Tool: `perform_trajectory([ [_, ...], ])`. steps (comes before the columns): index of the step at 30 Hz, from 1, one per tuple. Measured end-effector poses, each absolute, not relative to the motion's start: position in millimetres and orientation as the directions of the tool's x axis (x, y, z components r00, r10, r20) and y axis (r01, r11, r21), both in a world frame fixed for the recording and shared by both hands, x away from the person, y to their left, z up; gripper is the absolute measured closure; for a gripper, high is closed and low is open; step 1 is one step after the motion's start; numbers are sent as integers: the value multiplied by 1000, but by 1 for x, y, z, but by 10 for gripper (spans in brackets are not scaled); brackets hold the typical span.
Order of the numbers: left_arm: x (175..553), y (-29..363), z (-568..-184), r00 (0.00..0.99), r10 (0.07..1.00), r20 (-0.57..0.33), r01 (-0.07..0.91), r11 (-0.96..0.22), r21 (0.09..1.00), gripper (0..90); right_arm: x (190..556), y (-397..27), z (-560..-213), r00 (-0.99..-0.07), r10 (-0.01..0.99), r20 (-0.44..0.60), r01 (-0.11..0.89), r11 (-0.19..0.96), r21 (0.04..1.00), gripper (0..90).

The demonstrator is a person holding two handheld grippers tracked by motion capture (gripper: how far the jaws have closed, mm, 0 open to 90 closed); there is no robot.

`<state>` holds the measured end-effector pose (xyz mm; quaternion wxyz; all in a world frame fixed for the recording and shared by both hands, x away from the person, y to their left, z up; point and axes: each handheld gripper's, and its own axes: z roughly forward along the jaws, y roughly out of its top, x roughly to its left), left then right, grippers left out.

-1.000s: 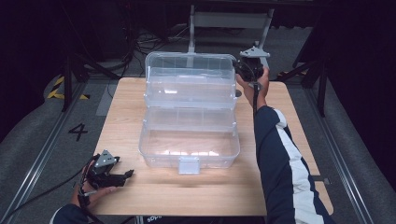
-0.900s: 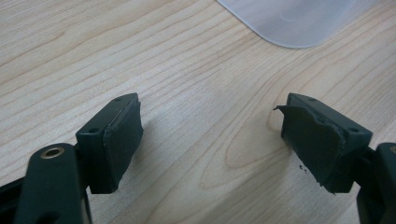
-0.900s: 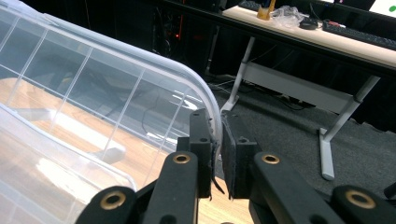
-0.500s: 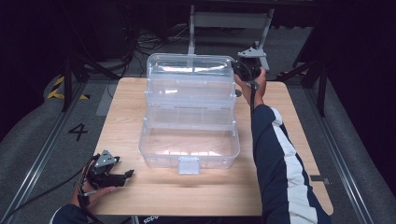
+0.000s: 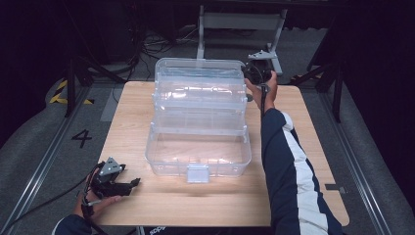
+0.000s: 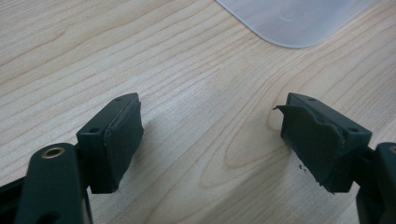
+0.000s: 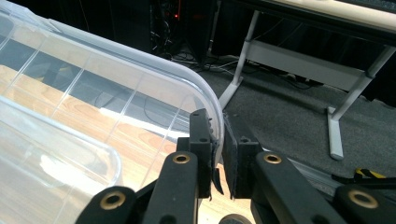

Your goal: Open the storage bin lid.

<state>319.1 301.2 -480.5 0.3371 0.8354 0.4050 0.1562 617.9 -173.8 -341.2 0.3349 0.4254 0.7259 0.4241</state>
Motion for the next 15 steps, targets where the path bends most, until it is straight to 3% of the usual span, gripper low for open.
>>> perform_trajectory([
  [15,318,301,-481,620,785,-15,574,-440,691,214,628,-171,-360,-384,917,-105,383,262,886,823],
])
